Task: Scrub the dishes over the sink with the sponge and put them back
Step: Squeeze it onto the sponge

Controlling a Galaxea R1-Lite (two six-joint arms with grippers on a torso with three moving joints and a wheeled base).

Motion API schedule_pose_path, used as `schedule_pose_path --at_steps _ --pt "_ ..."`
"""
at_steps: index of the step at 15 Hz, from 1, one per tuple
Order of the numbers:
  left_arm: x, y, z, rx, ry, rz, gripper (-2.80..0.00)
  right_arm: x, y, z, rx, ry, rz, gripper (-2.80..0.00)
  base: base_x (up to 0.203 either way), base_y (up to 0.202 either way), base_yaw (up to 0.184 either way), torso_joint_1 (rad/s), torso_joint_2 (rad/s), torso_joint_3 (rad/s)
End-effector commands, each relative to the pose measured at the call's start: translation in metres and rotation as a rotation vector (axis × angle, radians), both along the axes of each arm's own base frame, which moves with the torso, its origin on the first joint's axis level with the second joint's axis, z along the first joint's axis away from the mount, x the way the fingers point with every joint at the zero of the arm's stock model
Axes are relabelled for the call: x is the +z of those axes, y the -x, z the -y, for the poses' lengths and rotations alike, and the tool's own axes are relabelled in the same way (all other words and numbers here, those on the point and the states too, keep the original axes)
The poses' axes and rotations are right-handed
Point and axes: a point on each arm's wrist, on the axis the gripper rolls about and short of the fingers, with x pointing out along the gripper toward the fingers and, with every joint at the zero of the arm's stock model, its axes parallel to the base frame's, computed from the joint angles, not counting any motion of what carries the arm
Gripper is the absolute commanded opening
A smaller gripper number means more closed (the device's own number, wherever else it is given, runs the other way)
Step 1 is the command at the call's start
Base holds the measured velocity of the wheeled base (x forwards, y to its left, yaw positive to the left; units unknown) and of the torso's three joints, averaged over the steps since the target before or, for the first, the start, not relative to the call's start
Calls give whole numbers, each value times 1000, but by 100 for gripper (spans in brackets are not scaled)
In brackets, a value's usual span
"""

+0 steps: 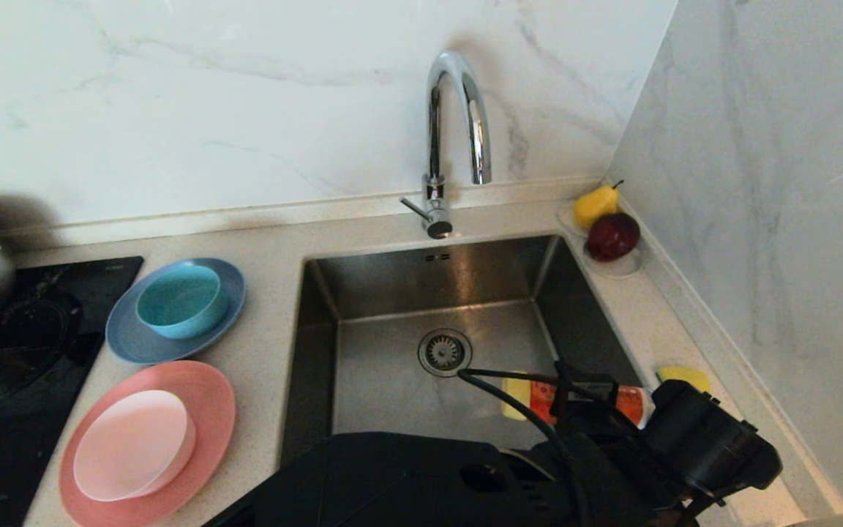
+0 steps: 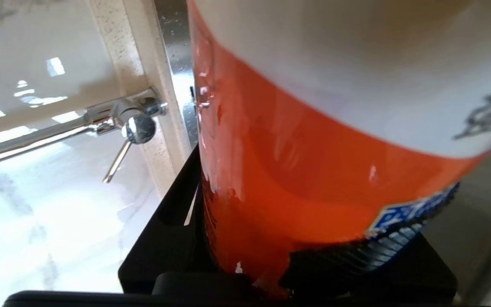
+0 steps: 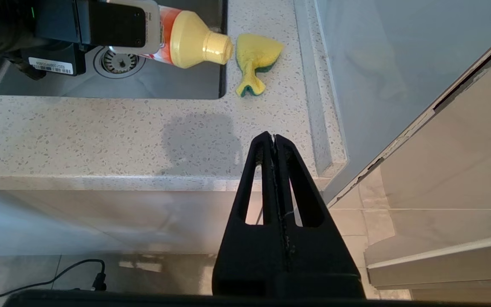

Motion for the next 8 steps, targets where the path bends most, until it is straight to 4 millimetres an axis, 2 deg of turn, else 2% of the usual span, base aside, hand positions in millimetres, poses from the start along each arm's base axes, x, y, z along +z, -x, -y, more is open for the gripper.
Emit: schedule_pose_path --at_steps 1,8 --pt "-4 0 0 14 -20 8 -280 0 0 0 -1 0 1 -280 0 0 0 0 0 0" --pt "-9 -2 4 9 -36 23 -280 0 0 0 0 0 -2 -280 0 0 0 0 0 0"
